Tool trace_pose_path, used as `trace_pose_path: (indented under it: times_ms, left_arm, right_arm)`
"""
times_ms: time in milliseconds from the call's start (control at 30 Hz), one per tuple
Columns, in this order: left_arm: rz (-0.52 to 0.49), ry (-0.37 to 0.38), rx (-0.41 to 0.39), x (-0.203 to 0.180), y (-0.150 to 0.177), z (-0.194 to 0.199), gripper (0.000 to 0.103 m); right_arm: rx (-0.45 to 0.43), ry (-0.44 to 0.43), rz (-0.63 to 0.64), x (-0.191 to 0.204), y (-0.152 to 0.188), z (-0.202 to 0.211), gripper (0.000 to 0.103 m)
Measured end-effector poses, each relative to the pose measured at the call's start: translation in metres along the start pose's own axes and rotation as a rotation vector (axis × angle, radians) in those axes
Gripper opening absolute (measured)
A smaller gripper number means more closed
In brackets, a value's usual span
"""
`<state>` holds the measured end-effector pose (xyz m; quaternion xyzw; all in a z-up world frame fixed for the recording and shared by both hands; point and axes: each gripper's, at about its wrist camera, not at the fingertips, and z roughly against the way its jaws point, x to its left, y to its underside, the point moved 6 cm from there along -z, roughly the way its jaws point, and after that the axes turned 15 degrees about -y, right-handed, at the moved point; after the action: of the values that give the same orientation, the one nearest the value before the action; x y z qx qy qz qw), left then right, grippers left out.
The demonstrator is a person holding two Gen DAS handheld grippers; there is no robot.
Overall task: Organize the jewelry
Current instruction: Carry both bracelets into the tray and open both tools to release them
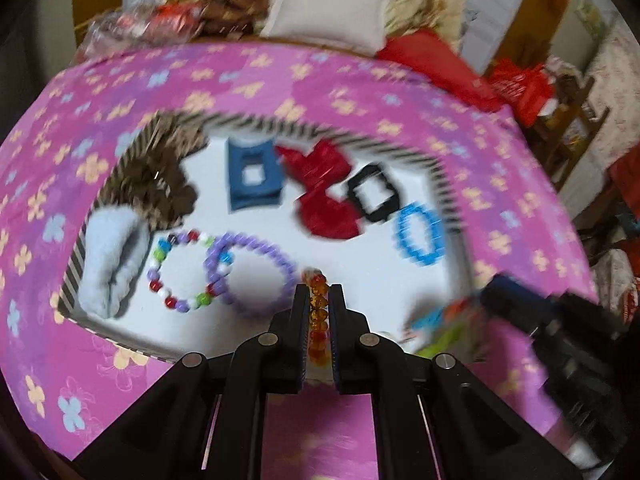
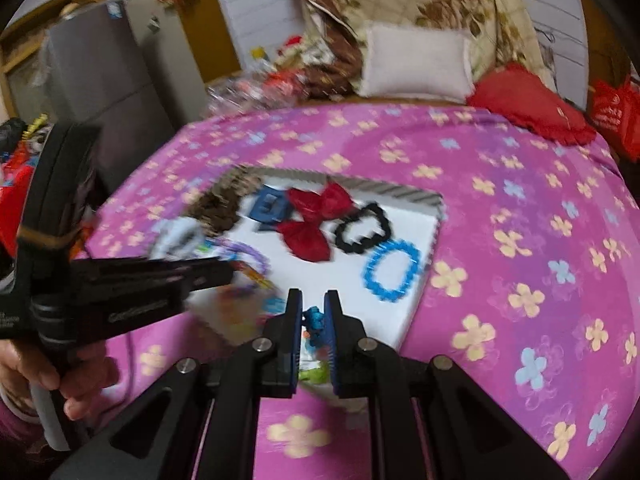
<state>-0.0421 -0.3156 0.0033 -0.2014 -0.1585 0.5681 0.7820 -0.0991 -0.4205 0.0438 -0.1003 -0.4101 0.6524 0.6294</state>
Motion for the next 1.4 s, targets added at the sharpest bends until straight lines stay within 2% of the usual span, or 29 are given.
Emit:
trace_pose_path:
  times_ms: [233,300,400,467,533,667,767,900,1033,1167,1400]
  left_arm:
    - [0.029,-0.028,0.027,0.014,0.002,-0.018,0.003]
    - [0.034,-0.027,0.026,0.015,0.001,-0.019,0.003]
    - [0.05,-0.02,0.035,0.017,0.002,-0.022,0.003]
    - [0.042,-0.02,0.042,0.019,0.003,-0.021,0.01]
    - [0.047,-0.012,0.037,0.023,0.004,-0.017,0.023]
    - [0.046,-0.013,0.004,0.033,0.008,-0.001,0.025]
    - [0.02,-0.059,-0.049,0.041,0.018,0.015,0.026]
    - [-0.008,-0.126,-0.099,0.054,0.038,0.032,0.026]
    - [-0.024,-0.174,-0.133,0.067,0.059,0.043,0.026]
    - [0.01,-0.201,-0.146,0.089,0.075,0.057,0.026]
    - [0.082,-0.272,-0.251,0.124,0.071,0.097,0.026]
  right_arm:
    - [0.052,0.087,0.043,-0.025,-0.006,-0.027,0.012]
    - [0.048,0.09,0.022,-0.032,-0.007,-0.032,0.023]
    - [0.024,0.079,-0.004,-0.036,-0.008,-0.029,0.027]
    - [0.002,0.07,-0.018,-0.035,-0.007,-0.021,0.028]
    - [-0.025,0.063,-0.028,-0.032,-0.005,-0.009,0.032]
    - [-0.079,0.055,-0.043,-0.022,0.003,0.018,0.05]
    - [-0.108,0.036,-0.059,-0.01,0.016,0.035,0.059]
    - [-0.104,0.02,-0.058,0.009,0.035,0.041,0.065]
    - [-0.114,0.009,-0.058,0.026,0.052,0.043,0.067]
    - [-0.117,0.017,-0.088,0.033,0.061,0.046,0.067]
    - [-0.165,0.048,-0.017,0.06,0.047,0.062,0.067]
